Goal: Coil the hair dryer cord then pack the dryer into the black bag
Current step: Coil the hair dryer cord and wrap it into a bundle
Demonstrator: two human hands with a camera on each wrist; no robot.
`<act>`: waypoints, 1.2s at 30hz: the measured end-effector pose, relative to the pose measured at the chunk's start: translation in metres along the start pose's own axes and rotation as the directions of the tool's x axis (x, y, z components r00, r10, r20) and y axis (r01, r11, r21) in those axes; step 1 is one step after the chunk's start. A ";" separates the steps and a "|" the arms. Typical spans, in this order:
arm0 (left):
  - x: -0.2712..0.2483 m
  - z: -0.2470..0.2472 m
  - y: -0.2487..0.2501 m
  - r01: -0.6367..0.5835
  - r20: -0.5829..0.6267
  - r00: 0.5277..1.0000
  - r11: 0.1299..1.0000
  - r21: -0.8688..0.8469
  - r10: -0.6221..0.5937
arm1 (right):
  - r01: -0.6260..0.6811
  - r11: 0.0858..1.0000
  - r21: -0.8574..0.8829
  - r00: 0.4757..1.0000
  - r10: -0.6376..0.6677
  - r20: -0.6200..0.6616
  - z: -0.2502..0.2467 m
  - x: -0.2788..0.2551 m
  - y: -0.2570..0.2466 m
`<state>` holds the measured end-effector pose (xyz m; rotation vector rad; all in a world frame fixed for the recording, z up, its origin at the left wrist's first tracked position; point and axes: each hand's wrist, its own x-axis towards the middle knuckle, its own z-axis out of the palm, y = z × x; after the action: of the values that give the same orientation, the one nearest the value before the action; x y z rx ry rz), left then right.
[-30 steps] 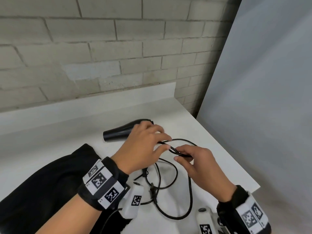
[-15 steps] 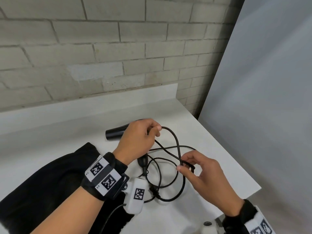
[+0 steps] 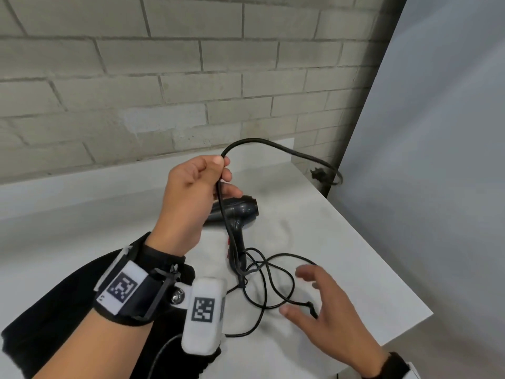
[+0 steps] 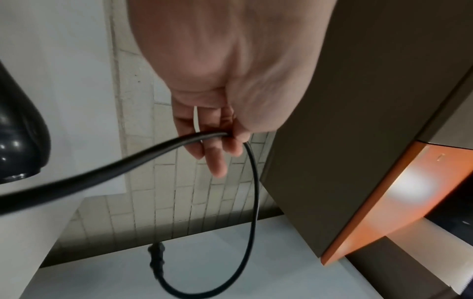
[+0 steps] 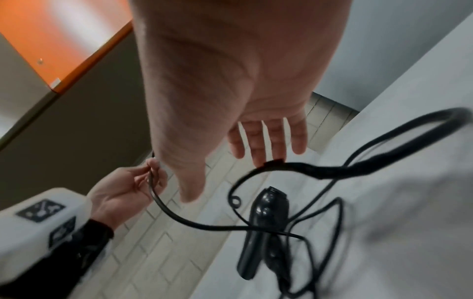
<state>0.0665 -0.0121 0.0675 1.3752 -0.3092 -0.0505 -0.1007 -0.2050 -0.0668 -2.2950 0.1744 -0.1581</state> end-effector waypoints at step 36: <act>-0.090 -0.068 -0.133 -0.462 0.569 0.665 0.332 0.823 -0.485 | -0.396 0.770 0.501 0.891 0.454 0.006 -0.047 0.026 0.045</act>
<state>0.0165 0.0452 -0.0888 2.5744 -1.2325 -0.5842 -0.0866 -0.2742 -0.0677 -1.6833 0.6397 -0.0855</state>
